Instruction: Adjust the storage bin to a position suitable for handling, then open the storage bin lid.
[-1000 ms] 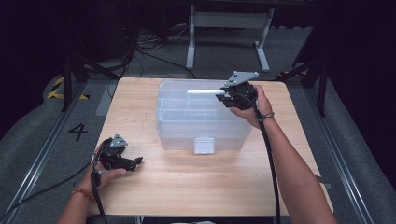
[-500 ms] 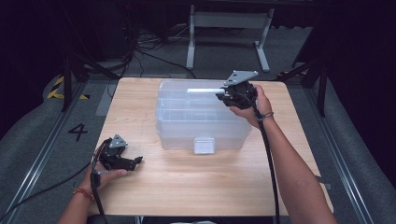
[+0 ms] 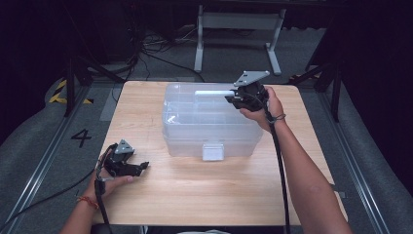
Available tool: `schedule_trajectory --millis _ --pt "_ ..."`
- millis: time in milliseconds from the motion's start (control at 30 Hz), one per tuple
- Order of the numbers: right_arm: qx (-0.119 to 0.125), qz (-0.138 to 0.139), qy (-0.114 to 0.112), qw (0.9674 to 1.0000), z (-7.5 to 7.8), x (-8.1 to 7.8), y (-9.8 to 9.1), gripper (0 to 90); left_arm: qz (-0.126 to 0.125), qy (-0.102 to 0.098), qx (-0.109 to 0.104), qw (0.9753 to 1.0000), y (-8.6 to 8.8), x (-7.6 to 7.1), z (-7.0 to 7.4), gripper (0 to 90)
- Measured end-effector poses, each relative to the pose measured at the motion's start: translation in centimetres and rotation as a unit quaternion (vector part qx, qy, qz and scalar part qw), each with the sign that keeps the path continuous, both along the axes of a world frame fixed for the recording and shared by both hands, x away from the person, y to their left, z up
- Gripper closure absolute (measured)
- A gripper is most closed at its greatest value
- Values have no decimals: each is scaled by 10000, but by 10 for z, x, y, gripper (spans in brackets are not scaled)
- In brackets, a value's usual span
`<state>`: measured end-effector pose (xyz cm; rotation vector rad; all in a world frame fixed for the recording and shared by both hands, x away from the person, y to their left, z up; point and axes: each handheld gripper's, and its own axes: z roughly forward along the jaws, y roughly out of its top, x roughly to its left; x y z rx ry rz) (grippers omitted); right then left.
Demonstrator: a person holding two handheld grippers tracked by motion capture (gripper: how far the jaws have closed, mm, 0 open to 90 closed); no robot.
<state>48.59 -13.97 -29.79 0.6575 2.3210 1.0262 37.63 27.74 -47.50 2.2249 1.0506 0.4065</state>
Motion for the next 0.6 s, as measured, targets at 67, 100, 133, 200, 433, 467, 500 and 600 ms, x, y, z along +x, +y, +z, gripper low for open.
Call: schedule_trajectory --millis 67,100,133,200,433,467,500,600 --pt "-6 -10 8 10000 1 1 0 718 -13 -72 -20 10000 -1 0 1 244" --pt "5 -13 15 10000 1 1 0 718 -40 -52 3 10000 -1 0 3 252" --pt "12 -5 27 10000 2 2 0 718 -44 -75 -41 10000 -2 -1 4 263" --pt "9 -5 40 10000 2 3 0 718 -52 -190 -57 9998 -3 -2 7 293" --pt "20 4 85 10000 5 5 0 717 -266 -642 -304 9971 -11 -5 34 426" --pt "16 5 85 10000 5 5 0 717 -280 -693 -332 9966 -14 -5 38 450" --pt "13 6 87 10000 5 5 0 717 -369 -796 -342 9956 -16 -5 44 481" --pt "10 9 91 10000 5 5 0 717 -469 -913 -450 9937 -21 -7 55 521"
